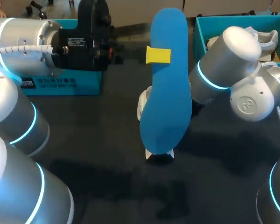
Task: Take the shoe out of the shoebox, open the shoe tongue, remove and reinsert the insole, then place the shoe into the shoebox
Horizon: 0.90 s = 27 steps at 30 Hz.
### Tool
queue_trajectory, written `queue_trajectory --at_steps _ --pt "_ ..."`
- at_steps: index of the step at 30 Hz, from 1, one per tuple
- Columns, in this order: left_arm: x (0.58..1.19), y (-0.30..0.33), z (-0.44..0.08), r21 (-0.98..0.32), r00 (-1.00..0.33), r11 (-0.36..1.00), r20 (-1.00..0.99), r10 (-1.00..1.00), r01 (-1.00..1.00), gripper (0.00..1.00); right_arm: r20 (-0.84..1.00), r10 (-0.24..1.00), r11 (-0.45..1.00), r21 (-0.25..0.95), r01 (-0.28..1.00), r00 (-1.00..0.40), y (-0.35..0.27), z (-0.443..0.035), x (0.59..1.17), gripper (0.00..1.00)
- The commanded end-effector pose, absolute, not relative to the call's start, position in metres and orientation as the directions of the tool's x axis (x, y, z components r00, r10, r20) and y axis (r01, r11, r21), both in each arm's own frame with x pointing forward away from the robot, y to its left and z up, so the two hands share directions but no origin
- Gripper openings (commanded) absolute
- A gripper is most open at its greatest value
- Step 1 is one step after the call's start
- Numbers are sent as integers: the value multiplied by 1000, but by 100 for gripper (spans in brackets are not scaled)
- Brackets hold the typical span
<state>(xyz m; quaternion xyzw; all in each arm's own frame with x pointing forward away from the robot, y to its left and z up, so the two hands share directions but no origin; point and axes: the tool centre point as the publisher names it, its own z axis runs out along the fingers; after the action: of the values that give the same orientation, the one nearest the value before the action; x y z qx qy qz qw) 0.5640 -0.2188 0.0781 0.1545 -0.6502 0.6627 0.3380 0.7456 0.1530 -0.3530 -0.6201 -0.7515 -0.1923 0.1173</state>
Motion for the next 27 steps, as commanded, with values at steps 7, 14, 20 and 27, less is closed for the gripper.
queue_trajectory --at_steps 7,14,20,27 --pt "563 -219 77 -758 -724 72 644 247 -649 0 502 826 165 218 962 -255 133 -322 735 100" --pt "563 -219 77 -758 -724 72 644 247 -649 0 502 826 165 218 962 -255 133 -322 735 100" --pt "563 -219 77 -758 -724 72 644 247 -649 0 524 812 155 233 960 -258 131 -320 735 100" --pt "563 -219 77 -758 -724 72 644 247 -649 0 657 711 69 290 954 -251 121 -298 736 100"
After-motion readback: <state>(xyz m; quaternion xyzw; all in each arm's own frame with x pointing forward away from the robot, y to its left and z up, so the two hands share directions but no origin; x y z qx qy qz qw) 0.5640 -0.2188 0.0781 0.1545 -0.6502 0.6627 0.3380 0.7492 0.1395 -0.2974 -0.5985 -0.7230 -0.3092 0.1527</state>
